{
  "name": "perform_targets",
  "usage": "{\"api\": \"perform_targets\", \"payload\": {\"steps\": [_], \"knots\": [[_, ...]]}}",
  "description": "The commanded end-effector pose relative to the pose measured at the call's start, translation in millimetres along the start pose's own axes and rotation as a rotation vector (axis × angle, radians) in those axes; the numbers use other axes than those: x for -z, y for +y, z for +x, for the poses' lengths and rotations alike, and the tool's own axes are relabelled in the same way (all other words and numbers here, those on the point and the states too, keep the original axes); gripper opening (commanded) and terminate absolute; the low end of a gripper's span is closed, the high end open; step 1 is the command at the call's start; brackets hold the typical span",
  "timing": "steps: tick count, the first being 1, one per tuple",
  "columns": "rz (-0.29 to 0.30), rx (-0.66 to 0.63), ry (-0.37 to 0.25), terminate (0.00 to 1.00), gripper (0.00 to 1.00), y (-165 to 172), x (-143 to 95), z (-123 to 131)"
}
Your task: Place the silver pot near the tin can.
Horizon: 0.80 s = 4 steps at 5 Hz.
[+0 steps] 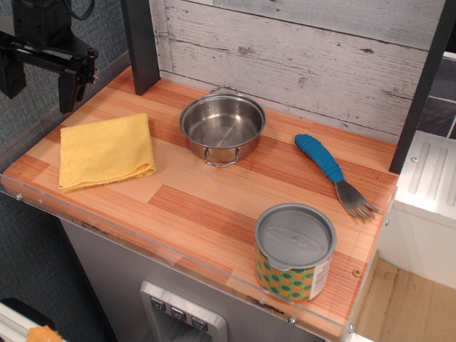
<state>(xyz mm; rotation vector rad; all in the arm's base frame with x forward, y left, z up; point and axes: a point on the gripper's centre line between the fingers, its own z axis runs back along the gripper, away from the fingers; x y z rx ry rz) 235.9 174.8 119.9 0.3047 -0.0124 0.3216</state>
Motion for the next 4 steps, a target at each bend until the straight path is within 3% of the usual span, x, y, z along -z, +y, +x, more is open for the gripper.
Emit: {"api": "perform_targets", "payload": {"steps": [1,2,3,4], "knots": [[0.000,0.000,0.000,0.00,1.00,0.0,0.0,0.0],[-0.013,-0.060,-0.030,0.00,1.00,-15.9,-6.8,10.2],[-0.047,-0.153,-0.006,0.00,1.00,-39.6,-7.3,21.7],[-0.095,-0.180,-0.053,0.00,1.00,-57.7,-5.3,29.1]]}}
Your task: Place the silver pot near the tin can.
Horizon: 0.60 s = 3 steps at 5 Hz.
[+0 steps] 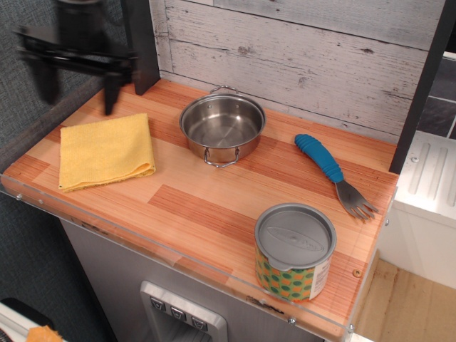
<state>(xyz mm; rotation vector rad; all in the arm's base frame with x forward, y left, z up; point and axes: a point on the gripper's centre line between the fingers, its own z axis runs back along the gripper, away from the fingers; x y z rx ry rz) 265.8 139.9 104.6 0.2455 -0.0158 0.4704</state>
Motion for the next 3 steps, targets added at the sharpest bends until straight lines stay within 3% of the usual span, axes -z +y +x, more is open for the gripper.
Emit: {"api": "perform_targets", "payload": {"steps": [1,2,3], "knots": [[-0.095,-0.155,-0.110,0.00,1.00,-37.0,1.7,24.0],[-0.103,-0.211,-0.112,0.00,1.00,-51.6,12.5,33.4],[-0.040,-0.262,-0.099,0.00,1.00,-61.8,28.2,43.6]]}}
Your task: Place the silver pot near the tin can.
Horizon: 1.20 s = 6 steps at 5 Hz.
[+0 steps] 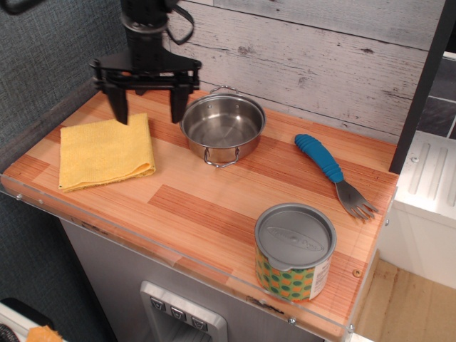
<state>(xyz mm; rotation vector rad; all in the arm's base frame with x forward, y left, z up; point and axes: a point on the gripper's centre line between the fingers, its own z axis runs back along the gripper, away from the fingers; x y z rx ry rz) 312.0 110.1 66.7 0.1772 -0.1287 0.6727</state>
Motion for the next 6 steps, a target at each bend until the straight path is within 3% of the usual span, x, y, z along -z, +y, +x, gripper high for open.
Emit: {"api": "perform_targets", "payload": {"steps": [1,2,3,4,6], "knots": [[0.010,-0.061,-0.037,0.00,1.00,-20.5,9.4,21.4],[-0.041,-0.070,-0.014,0.00,1.00,-30.9,19.8,27.6],[-0.012,-0.119,-0.006,0.00,1.00,-34.0,26.5,27.3],[-0.033,-0.102,0.010,0.00,0.00,-35.6,28.0,26.7],[-0.088,-0.059,0.033,0.00,0.00,-39.0,27.2,19.2]]}}
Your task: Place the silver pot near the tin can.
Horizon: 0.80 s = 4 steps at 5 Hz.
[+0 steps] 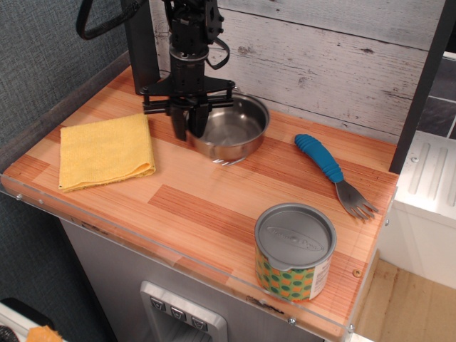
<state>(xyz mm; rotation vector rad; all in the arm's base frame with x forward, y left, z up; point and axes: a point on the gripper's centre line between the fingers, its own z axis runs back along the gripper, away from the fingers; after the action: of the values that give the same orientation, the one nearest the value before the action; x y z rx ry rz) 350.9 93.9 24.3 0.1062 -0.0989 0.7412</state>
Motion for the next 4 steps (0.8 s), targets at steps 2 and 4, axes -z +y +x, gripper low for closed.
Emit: {"api": "perform_targets", "payload": {"steps": [2,4], "knots": [[-0.017,0.011,-0.027,0.00,0.00,4.5,-25.4,-21.1],[-0.014,0.006,-0.035,0.00,0.00,10.9,-30.8,-48.3]]}}
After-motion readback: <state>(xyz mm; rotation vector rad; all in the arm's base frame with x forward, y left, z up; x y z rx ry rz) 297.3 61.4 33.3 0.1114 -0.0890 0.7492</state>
